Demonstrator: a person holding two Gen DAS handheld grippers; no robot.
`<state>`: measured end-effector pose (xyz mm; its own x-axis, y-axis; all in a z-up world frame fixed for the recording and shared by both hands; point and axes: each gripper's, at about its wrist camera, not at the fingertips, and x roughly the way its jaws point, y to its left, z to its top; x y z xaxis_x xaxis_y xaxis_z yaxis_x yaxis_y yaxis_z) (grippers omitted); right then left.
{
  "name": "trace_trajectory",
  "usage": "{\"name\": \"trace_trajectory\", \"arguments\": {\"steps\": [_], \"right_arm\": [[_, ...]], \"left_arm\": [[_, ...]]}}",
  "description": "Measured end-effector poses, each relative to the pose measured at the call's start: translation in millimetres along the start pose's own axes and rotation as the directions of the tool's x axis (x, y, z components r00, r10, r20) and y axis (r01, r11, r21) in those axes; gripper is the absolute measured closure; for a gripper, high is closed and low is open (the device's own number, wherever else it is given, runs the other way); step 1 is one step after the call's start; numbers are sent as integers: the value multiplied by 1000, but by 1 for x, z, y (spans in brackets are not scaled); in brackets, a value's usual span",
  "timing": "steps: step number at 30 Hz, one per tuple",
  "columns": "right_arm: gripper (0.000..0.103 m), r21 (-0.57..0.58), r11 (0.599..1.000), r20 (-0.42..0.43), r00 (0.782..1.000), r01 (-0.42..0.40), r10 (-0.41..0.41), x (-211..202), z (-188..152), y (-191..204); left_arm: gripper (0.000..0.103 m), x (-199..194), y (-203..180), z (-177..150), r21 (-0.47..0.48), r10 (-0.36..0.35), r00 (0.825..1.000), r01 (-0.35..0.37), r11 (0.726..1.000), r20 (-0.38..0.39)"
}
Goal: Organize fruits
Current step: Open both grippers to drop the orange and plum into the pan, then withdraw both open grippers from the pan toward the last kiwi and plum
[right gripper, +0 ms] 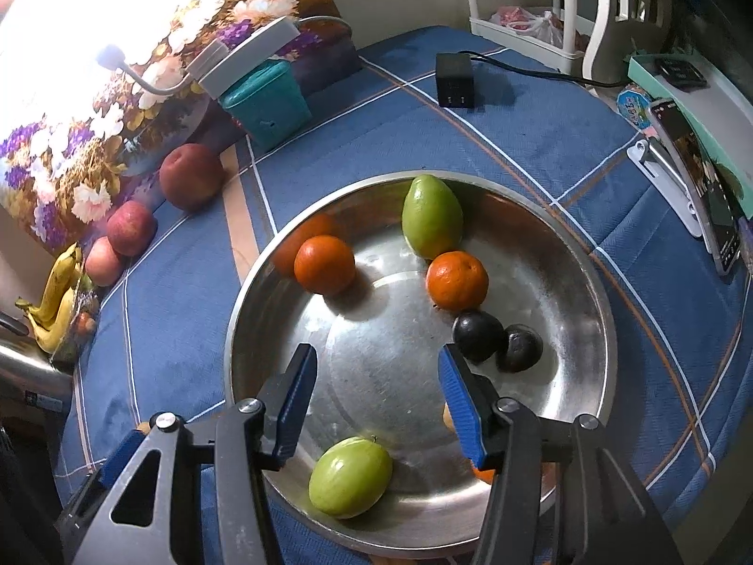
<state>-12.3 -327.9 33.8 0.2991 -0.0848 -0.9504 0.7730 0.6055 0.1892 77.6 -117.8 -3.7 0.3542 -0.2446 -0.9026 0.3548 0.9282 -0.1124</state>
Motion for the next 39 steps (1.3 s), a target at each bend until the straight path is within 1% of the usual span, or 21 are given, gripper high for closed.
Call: {"name": "trace_trajectory", "arguments": {"steps": [7,10,15,18,21,23,24,25,30,32,33,34,39], "right_arm": [[48,-101,995,-2,1000,8,-8,0,-8,25],[48,-148,989,3,1000,9,-9,-2,-12,37],[48,-202,979,7,1000,6,-5,-4,-18,51],[48,-216,976,6,1000,11,-10,-4,-19,54],[48,-223,975,4,1000,17,-17,-3,-19,54],[37,-228,973,7,1000,26,-26,-1,-20,55],[26,-231,972,12,999,34,-32,-1,-20,55],[20,-237,971,18,999,42,-39,0,-21,55],[18,-272,960,48,997,71,-60,0,-24,59],[16,-289,955,72,996,74,-55,-2,-24,60],[6,-296,952,82,995,73,-51,-3,-24,61],[2,-300,951,89,995,71,-47,-4,-24,62],[2,-312,949,102,995,45,-13,-7,-26,67]], "left_arm": [[28,-8,36,4,-79,59,998,-58,995,3],[27,-12,49,5,-106,67,998,-66,992,9],[25,-14,55,7,-124,70,997,-69,990,10],[20,-14,55,7,-120,74,997,-72,990,9],[10,-13,54,7,-114,83,997,-82,990,6],[0,-12,54,7,-108,94,996,-93,990,7],[0,-12,53,7,-104,101,995,-99,990,11],[0,-12,53,8,-99,106,994,-104,990,15],[0,-14,52,8,-74,110,994,-107,991,30],[0,-14,50,8,-66,104,994,-102,993,33],[0,-15,50,8,-64,103,994,-100,993,35],[0,-15,49,9,-59,102,994,-99,993,38],[0,-20,45,10,-37,128,990,-125,991,64]]}}
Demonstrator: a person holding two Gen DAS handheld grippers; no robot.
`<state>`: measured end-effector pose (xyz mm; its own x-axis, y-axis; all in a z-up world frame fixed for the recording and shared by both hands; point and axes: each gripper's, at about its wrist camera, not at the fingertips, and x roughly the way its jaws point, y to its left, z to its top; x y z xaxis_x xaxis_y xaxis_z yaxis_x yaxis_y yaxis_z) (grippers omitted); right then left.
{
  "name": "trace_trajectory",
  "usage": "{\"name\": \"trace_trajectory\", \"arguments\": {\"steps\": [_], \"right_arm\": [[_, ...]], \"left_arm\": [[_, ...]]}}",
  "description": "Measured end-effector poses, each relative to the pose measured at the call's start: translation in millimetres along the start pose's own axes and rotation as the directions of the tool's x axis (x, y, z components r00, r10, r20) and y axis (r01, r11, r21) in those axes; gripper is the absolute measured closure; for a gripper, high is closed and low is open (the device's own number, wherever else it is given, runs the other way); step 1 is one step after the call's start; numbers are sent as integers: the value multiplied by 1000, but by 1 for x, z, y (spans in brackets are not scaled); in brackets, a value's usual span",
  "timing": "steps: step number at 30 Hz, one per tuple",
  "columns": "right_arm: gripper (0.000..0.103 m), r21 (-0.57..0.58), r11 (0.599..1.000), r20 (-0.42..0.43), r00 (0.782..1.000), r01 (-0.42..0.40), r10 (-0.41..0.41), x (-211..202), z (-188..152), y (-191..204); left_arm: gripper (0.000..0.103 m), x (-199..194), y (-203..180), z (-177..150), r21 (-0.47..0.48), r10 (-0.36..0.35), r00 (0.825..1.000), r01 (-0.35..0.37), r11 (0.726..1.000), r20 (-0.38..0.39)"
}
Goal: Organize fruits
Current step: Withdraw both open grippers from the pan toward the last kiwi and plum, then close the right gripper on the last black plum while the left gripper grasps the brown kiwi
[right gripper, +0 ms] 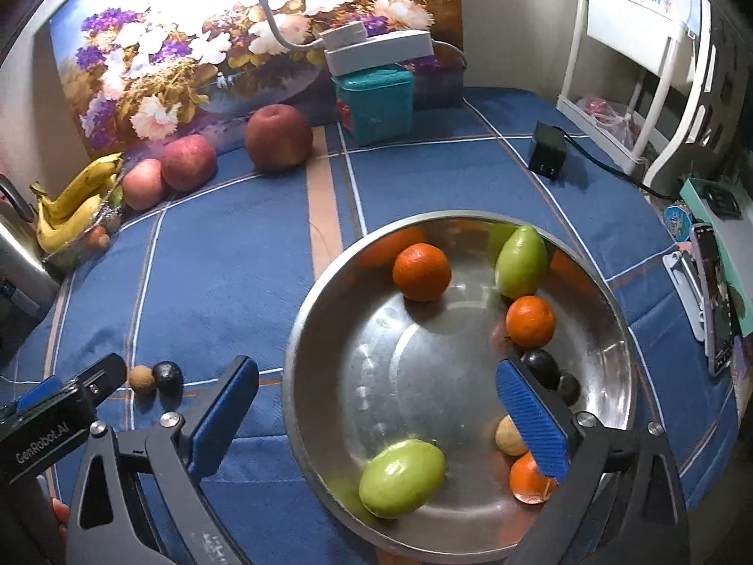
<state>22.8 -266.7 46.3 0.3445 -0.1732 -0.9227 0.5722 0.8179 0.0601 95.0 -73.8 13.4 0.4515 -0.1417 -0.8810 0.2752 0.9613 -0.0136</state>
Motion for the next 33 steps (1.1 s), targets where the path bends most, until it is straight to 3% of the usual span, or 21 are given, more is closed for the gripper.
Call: {"name": "trace_trajectory", "arguments": {"steps": [8,13,24,33], "right_arm": [[2,-19,999,15,999,-34,34,-1,-4,7],[2,-71,997,59,997,-36,40,-7,-8,18],[2,-87,988,41,990,-128,132,-5,-13,39],[2,-162,978,60,988,-129,140,-3,-17,68]], "left_arm": [[0,-8,0,5,7,60,997,-61,998,42],[0,-5,6,6,-13,61,998,-60,998,29],[0,1,26,9,-17,115,993,-115,993,28],[0,13,42,6,-12,132,991,-132,991,18]]}}
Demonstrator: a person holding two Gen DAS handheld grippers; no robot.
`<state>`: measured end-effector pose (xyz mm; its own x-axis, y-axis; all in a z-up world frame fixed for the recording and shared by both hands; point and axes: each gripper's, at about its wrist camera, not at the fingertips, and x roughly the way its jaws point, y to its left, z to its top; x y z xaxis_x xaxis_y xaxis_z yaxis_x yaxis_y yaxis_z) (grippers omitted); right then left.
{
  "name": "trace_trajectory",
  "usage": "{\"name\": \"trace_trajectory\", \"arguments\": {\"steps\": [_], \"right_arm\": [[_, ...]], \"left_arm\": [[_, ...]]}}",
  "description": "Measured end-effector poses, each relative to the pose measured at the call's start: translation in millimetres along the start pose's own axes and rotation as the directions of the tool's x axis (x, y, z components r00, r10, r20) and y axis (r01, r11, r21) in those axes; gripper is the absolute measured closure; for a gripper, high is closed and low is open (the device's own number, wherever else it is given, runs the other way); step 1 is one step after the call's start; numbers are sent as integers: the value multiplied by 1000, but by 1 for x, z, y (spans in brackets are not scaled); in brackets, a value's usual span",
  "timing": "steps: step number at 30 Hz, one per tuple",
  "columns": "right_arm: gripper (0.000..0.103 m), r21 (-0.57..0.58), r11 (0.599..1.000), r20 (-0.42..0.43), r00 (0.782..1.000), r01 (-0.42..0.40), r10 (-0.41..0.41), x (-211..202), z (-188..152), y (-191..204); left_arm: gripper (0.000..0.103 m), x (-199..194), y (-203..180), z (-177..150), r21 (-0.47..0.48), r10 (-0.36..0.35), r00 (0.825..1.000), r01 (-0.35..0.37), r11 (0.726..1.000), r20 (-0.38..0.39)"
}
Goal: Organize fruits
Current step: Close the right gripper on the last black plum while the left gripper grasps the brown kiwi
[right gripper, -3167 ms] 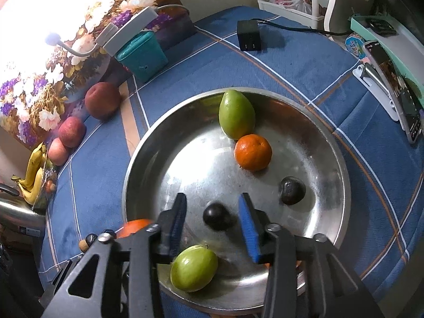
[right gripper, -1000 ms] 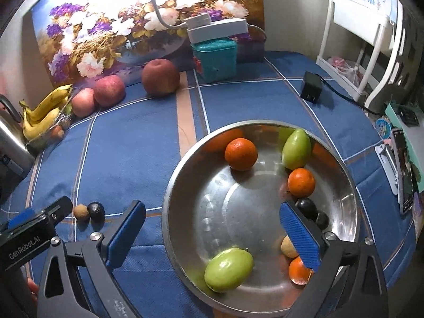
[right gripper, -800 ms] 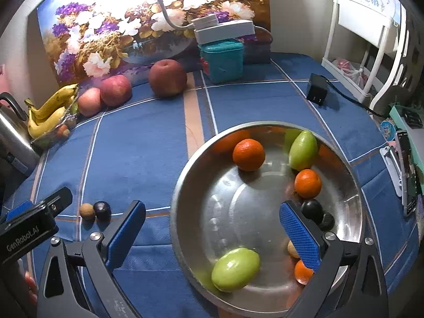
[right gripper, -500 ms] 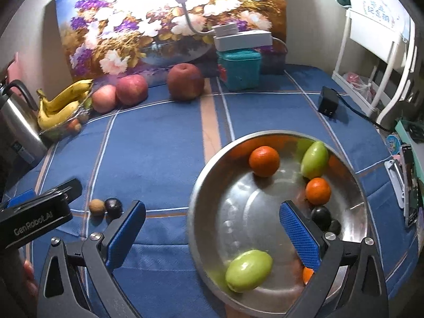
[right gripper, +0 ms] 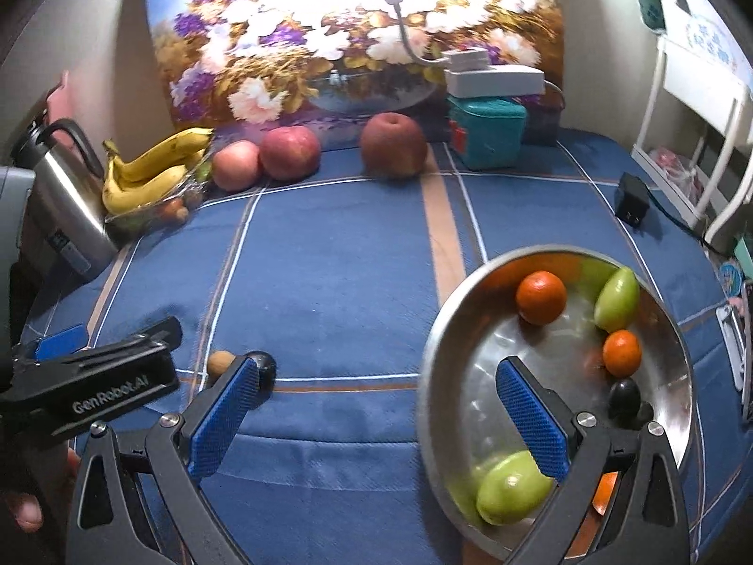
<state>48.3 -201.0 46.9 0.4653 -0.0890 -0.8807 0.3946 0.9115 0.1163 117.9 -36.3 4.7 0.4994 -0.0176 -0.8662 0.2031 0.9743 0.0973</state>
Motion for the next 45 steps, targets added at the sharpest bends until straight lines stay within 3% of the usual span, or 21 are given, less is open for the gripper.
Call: {"name": "trace_trajectory", "arguments": {"steps": [11,18,27,33,35,37,40,45], "right_arm": [[2,-3,996,-21,996,-88,88,10,10,26],[2,35,995,-66,994,-90,92,21,19,31],[2,43,993,-81,990,-111,114,29,25,37],[3,41,992,-115,986,-118,122,41,23,39],[5,40,993,-126,985,-114,118,44,22,38],[19,42,992,-142,982,-116,121,47,20,38],[27,42,991,-162,978,-125,130,52,16,39],[40,32,990,-184,973,-138,142,57,12,43]], "left_arm": [[0,4,34,7,-103,-22,1000,23,994,8],[0,12,55,12,-171,-36,999,36,985,1],[0,16,50,13,-137,-74,997,72,988,-6],[0,27,55,9,-174,-114,992,104,979,-51],[1,30,55,8,-179,-119,991,106,978,-65],[1,33,55,7,-181,-124,989,108,978,-83],[3,36,54,4,-201,-161,982,139,970,-101],[13,39,48,2,-202,-197,973,171,964,-119]]}}
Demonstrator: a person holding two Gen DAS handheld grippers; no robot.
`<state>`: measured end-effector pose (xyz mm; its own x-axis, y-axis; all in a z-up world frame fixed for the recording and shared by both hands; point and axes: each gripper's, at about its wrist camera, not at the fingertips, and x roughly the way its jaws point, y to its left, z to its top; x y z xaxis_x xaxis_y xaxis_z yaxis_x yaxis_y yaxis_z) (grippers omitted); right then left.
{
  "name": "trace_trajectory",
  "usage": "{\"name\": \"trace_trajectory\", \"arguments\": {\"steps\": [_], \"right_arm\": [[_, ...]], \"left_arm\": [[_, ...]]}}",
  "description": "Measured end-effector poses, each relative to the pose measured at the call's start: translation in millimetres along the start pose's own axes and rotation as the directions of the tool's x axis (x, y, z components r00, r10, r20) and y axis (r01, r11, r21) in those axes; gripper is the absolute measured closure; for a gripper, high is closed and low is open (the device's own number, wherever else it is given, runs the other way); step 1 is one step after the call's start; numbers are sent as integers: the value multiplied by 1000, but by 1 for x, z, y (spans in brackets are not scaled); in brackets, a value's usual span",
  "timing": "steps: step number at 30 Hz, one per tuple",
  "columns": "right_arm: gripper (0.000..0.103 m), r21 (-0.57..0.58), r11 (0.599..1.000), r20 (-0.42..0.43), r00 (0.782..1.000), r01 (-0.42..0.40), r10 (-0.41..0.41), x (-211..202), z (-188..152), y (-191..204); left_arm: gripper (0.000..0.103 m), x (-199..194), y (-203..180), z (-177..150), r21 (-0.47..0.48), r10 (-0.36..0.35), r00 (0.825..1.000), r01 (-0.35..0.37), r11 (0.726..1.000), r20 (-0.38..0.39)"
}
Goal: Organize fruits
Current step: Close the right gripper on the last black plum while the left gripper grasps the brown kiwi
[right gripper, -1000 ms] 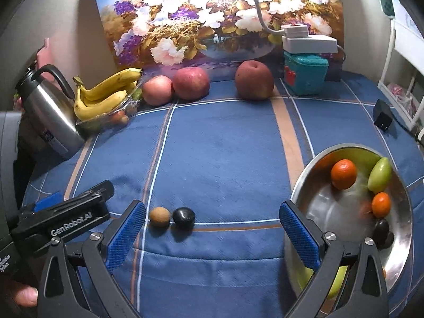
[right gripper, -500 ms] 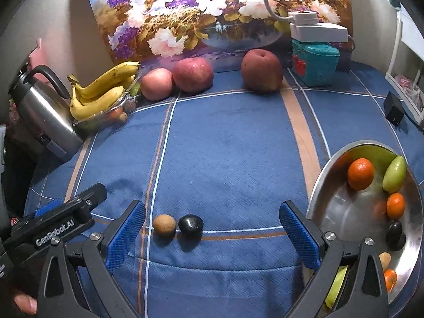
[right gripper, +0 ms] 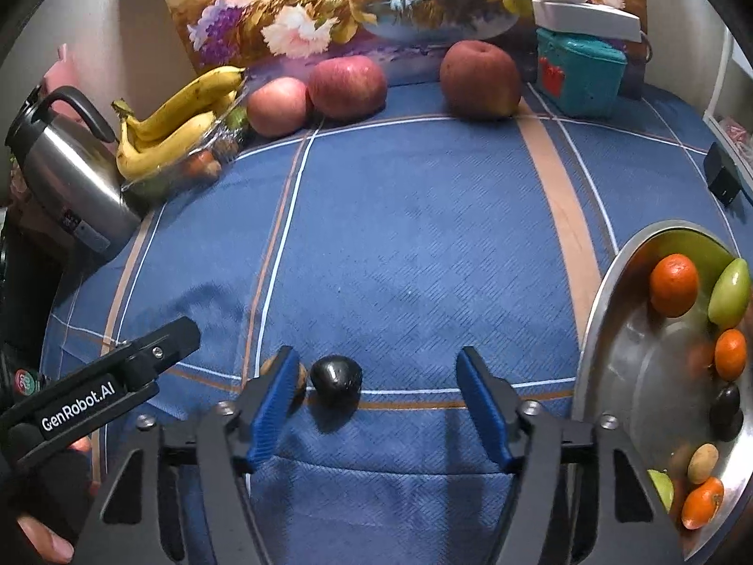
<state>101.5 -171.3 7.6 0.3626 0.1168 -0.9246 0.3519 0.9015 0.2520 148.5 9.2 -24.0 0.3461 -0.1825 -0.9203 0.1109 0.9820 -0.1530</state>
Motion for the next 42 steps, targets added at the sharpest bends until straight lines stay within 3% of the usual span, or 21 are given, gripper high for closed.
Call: {"name": "trace_trajectory", "arguments": {"steps": [8,24,42], "right_arm": [[54,-2,999,-43,998,-40,40,11,-4,4],[76,18,994,-63,992,-107,108,19,-3,2],[77,102,990,-34,995,-94,98,2,4,-27]], "left_arm": [[26,8,-3,-5,-17,-68,996,67,998,-52],[26,15,-4,-6,-36,-97,992,95,995,-83],[28,17,-18,-6,-12,-133,986,133,991,-101]]}}
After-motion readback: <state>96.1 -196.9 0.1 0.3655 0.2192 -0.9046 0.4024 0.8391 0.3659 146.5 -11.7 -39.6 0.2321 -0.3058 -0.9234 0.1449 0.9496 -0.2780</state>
